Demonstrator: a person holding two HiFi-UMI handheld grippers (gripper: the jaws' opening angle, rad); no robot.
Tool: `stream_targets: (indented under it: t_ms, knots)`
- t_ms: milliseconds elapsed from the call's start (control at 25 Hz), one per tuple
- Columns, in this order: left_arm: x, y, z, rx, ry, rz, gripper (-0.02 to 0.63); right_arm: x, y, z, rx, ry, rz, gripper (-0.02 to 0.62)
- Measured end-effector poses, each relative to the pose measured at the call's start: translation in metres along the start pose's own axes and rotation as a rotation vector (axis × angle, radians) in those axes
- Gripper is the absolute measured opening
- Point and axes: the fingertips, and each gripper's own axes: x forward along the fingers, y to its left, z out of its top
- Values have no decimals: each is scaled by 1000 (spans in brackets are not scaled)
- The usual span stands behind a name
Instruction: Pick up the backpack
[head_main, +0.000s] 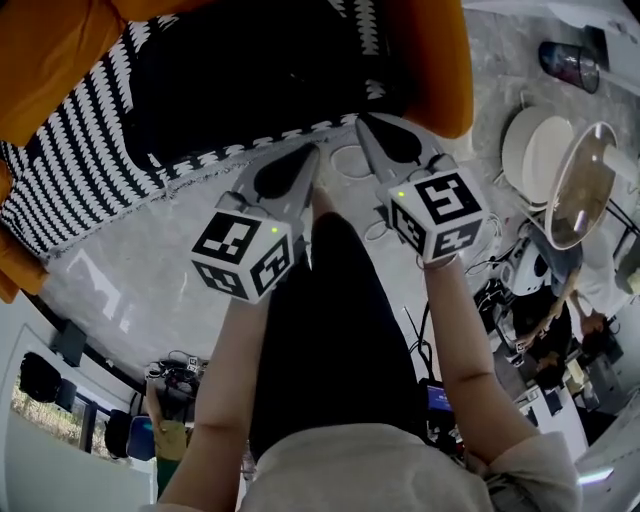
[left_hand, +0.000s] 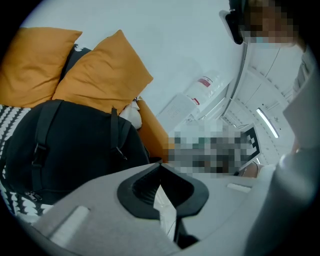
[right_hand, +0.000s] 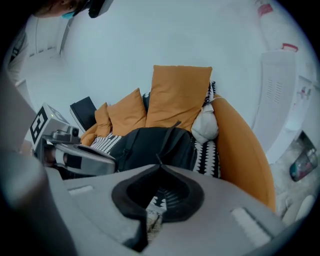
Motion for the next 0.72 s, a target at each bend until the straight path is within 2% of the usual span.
stream_targets:
  t_ms: [120, 240, 280, 320, 520, 640, 720]
  knots:
    - [9, 4, -3, -3, 8, -3, 8, 9, -13, 0, -84, 21, -48, 3]
    - [14, 7, -3, -2, 14, 3, 8, 20, -19, 0, -122, 41, -48, 3]
    - [16, 8, -2, -1, 11, 6, 8, 24, -20, -1, -133, 52, -45, 44]
    - [17, 8, -1, -5, 9, 6, 8, 28, -22, -4, -151, 69, -45, 164]
    - [20, 9, 6, -55, -7, -15, 8, 47, -28, -28, -346, 214, -78, 167]
    - [23, 12, 5, -60, -11, -13, 8, 53, -39, -45, -495, 311, -93, 206]
    - [27, 16, 1, -63, -6, -7, 8, 59, -46, -54, -550, 356, -85, 230]
